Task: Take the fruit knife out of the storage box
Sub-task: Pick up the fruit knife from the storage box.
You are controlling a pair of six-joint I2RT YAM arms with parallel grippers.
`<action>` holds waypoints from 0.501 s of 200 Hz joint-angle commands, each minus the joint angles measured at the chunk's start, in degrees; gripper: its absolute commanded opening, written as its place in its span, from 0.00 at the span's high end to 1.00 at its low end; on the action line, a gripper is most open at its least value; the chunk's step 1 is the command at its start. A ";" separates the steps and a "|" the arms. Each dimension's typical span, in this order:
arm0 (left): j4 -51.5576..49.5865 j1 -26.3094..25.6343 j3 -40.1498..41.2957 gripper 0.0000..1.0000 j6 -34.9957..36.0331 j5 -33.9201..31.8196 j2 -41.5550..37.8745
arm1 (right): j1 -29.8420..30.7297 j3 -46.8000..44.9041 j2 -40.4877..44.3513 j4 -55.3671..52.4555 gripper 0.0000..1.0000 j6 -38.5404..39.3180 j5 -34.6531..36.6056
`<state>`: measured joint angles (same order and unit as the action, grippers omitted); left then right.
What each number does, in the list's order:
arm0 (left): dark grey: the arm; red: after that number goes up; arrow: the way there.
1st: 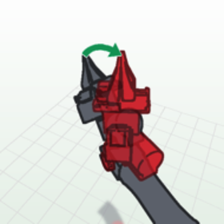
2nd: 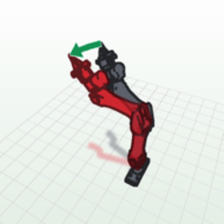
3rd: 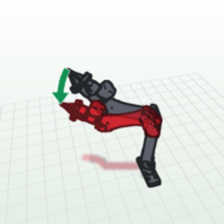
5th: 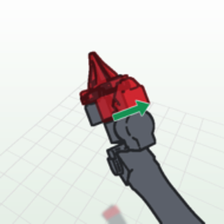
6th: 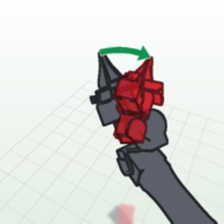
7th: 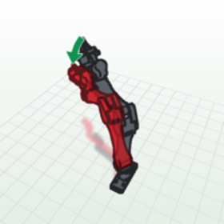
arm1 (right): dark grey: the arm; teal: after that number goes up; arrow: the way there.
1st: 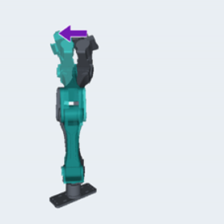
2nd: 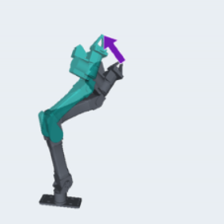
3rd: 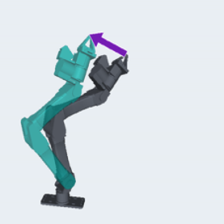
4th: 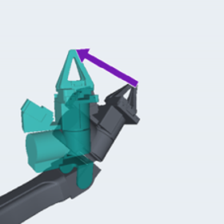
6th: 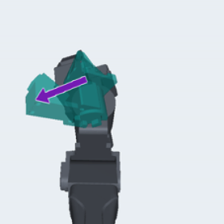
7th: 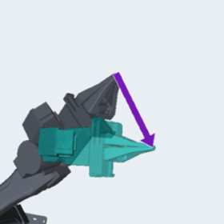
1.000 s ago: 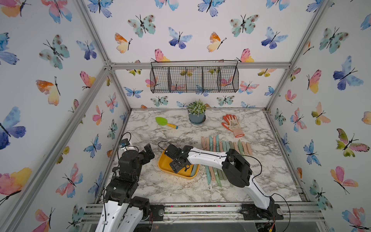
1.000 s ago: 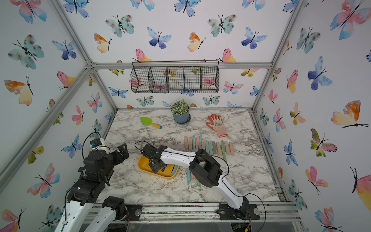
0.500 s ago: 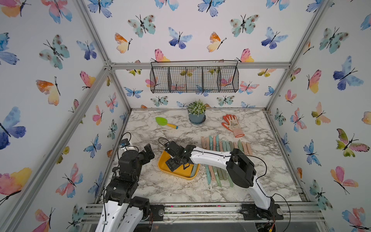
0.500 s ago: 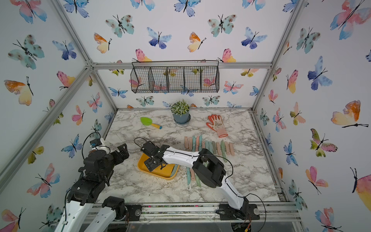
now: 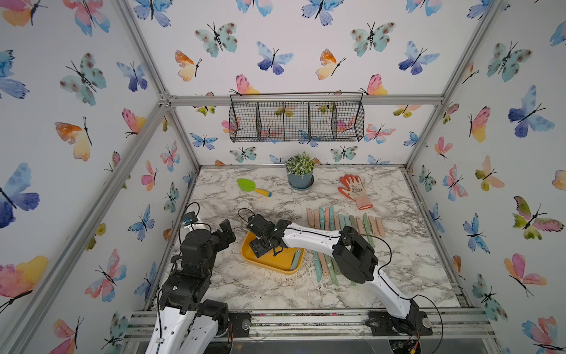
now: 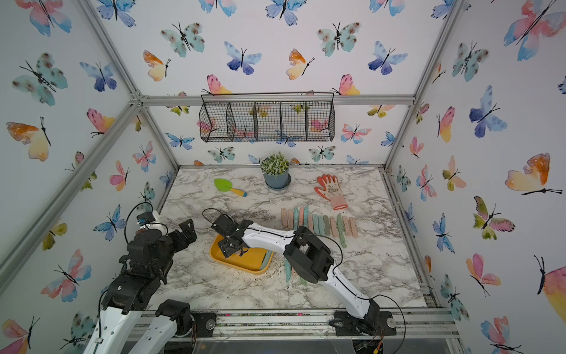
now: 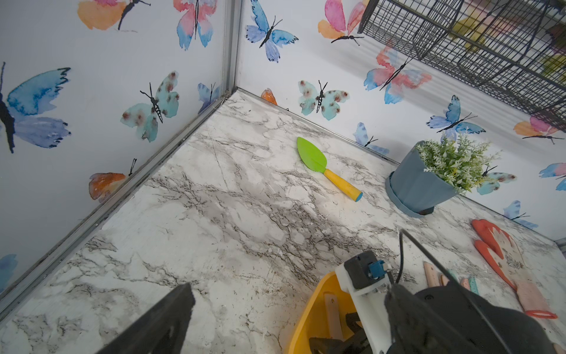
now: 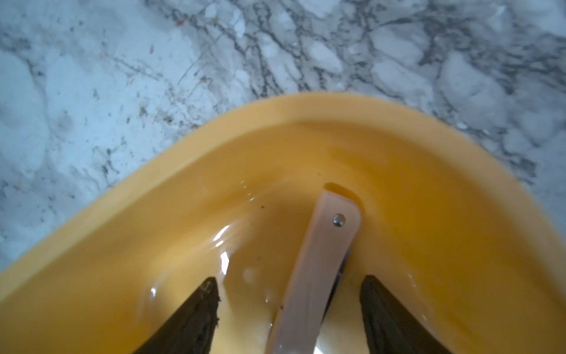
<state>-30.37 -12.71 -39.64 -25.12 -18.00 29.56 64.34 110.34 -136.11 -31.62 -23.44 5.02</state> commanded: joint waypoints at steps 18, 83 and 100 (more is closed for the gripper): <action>0.22 0.32 -1.32 0.01 -0.11 -0.81 -0.65 | -0.48 1.47 -3.66 -5.09 0.41 -0.56 0.00; 0.23 0.32 -1.32 0.01 -0.14 -0.81 -0.56 | -0.51 1.19 -2.78 -5.74 0.66 0.10 0.39; 0.22 0.32 -1.32 0.01 -0.10 -0.85 -0.51 | -0.48 1.08 -2.10 -5.62 0.68 0.38 0.61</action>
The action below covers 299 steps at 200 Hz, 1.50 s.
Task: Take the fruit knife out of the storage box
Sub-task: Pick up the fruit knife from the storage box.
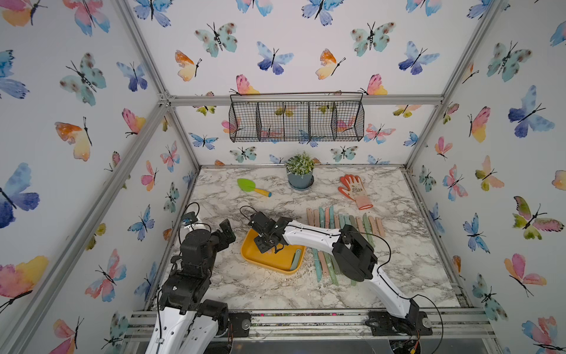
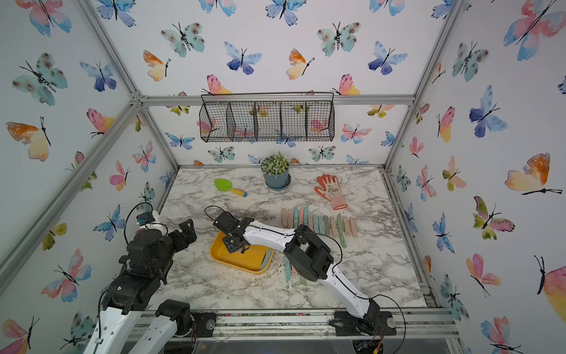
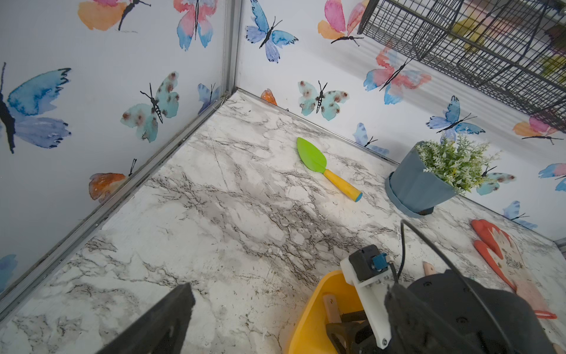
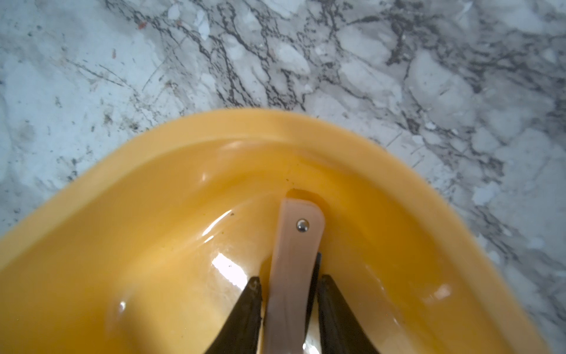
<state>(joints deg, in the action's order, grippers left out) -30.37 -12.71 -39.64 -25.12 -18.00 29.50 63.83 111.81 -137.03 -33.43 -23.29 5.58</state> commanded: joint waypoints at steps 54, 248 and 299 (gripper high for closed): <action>0.23 0.32 -1.34 0.02 -0.16 -0.72 -0.49 | -0.02 -3.25 2.95 -0.89 0.67 1.59 0.58; 0.49 0.32 -1.23 0.01 0.07 -0.16 -0.58 | -0.28 -17.93 27.40 -1.20 0.74 1.31 8.58; 0.96 0.14 -0.97 0.02 0.20 0.95 -0.58 | -1.93 -42.69 49.66 -4.01 0.74 -11.18 15.68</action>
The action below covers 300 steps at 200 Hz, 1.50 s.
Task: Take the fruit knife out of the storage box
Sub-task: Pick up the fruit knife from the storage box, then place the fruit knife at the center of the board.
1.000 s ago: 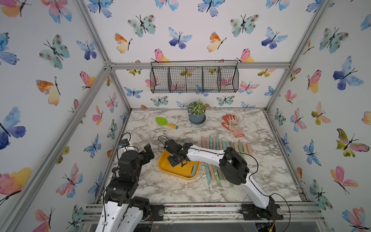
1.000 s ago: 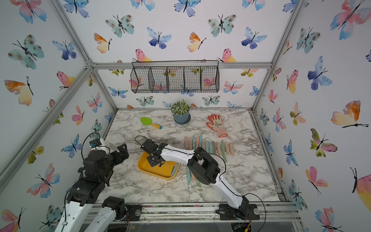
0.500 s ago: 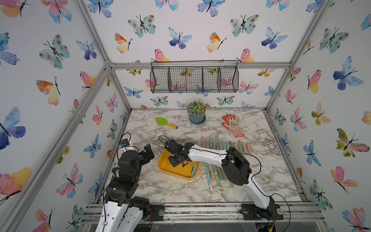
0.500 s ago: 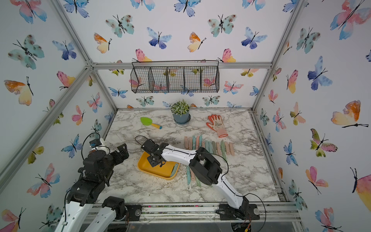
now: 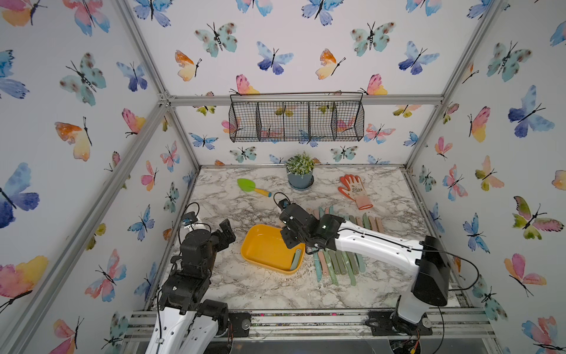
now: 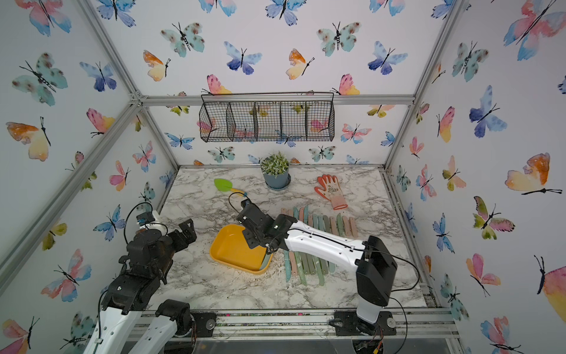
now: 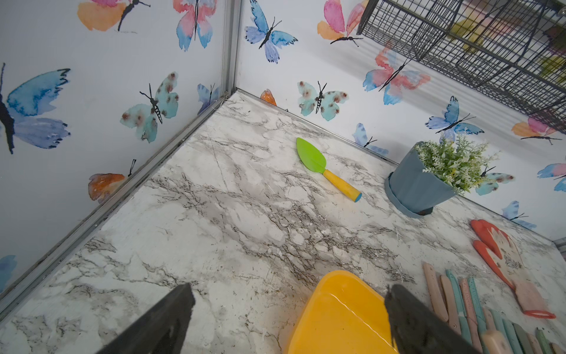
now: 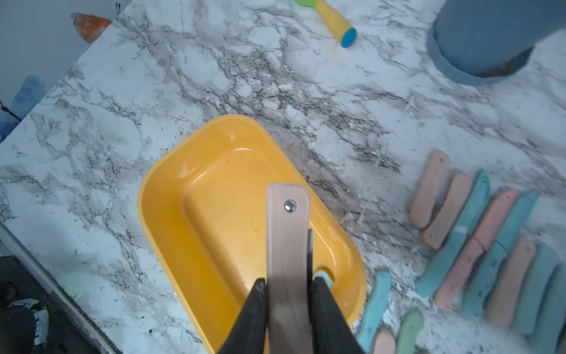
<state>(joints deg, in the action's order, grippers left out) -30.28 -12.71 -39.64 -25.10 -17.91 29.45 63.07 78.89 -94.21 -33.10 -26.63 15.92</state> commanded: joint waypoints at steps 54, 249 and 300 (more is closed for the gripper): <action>0.88 -0.82 -1.06 0.02 0.22 1.28 -0.01 | -7.68 -31.80 27.16 -9.19 0.73 -20.10 6.68; 0.47 -4.08 -1.23 0.02 0.40 0.92 0.96 | -26.13 -36.32 14.20 -13.78 0.73 -15.37 4.01; 0.49 -4.16 -1.23 0.02 0.38 0.84 0.74 | -29.86 -33.24 12.20 -15.19 0.73 -11.89 6.16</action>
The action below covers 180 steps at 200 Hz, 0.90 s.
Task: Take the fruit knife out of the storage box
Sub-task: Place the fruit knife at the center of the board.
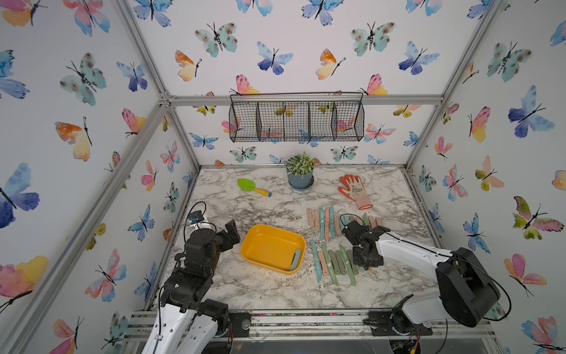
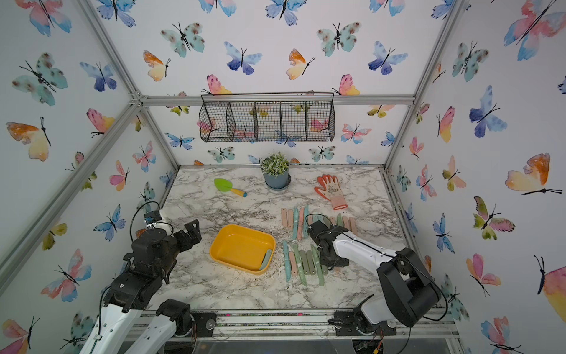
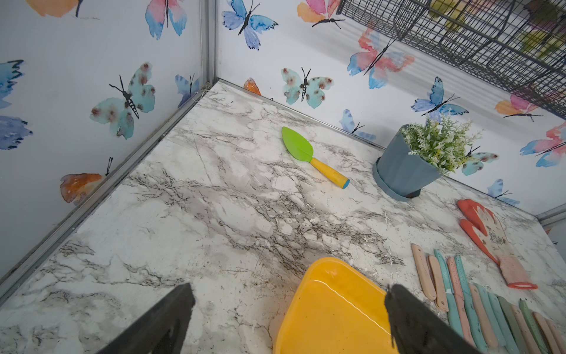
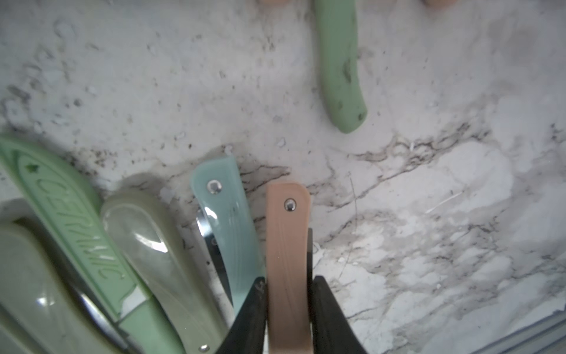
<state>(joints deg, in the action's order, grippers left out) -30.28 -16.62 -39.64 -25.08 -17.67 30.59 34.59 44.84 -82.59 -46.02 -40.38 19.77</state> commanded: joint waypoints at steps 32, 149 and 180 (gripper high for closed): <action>0.49 -0.25 -1.23 0.02 0.36 0.51 -0.45 | -1.80 0.42 -1.06 -1.48 0.71 2.91 0.24; 0.55 -0.16 -1.23 0.02 0.38 0.21 -0.71 | -1.80 11.93 7.28 -4.62 0.50 7.49 -5.01; 0.67 -0.16 -1.14 0.02 0.33 0.21 -0.53 | 2.39 18.40 8.24 4.22 0.41 18.30 -14.43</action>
<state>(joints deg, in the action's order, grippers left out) -30.28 -16.62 -39.64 -25.08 -17.69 30.37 33.56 59.46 -74.06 -47.13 -31.22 13.23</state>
